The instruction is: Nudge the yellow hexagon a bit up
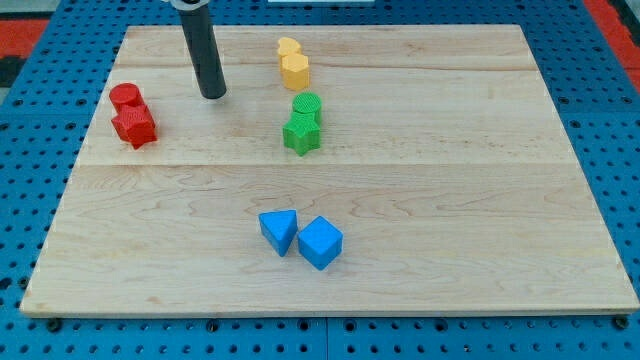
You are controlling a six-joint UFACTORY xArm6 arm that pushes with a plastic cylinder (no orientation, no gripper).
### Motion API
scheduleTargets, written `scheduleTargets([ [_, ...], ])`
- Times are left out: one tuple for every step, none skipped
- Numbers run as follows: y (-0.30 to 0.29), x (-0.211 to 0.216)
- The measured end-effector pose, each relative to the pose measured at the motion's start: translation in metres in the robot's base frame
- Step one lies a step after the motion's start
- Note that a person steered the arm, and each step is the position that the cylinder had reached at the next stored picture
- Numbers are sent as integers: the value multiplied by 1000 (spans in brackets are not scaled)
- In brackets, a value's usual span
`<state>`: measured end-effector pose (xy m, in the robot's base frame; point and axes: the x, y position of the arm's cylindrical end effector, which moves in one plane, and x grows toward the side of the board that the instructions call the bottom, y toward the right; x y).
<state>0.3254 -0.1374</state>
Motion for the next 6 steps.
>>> scheduleTargets([
  [0,-7],
  [0,-15],
  [0,-23],
  [0,-19],
  [28,-11],
  [74,-10],
])
